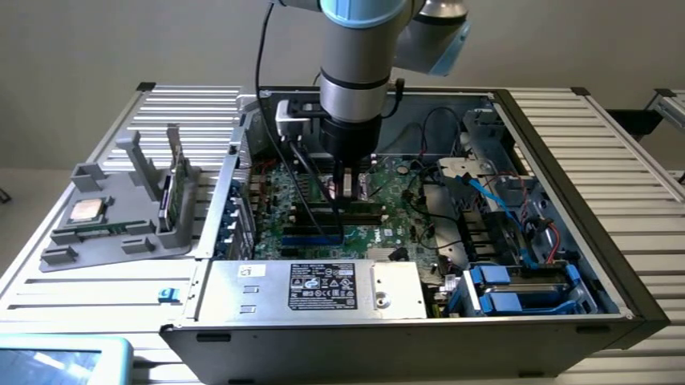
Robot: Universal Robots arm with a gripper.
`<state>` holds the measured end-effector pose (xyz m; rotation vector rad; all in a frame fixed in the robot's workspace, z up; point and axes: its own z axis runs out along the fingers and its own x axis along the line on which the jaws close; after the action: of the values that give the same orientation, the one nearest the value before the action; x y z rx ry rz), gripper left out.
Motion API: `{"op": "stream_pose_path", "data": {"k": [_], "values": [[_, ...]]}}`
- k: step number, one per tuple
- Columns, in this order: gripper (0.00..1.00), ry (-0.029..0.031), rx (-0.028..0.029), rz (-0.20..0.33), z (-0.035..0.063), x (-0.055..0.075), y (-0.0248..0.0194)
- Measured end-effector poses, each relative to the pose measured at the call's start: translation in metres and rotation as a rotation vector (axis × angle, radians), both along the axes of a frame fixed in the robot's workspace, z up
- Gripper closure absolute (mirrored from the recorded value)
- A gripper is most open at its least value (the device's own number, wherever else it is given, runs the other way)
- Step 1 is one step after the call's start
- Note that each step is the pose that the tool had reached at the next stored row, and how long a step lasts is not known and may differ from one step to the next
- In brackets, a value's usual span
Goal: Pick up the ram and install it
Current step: 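Insert the ram into the slot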
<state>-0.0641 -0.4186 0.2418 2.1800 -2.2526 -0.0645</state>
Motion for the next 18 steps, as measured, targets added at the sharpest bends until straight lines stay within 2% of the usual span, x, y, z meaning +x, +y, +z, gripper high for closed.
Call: {"op": "stream_pose_path", "data": {"k": [18], "values": [[0.89,0.0000,-0.0001,0.000,-0.0046,-0.0009,0.0000]]}}
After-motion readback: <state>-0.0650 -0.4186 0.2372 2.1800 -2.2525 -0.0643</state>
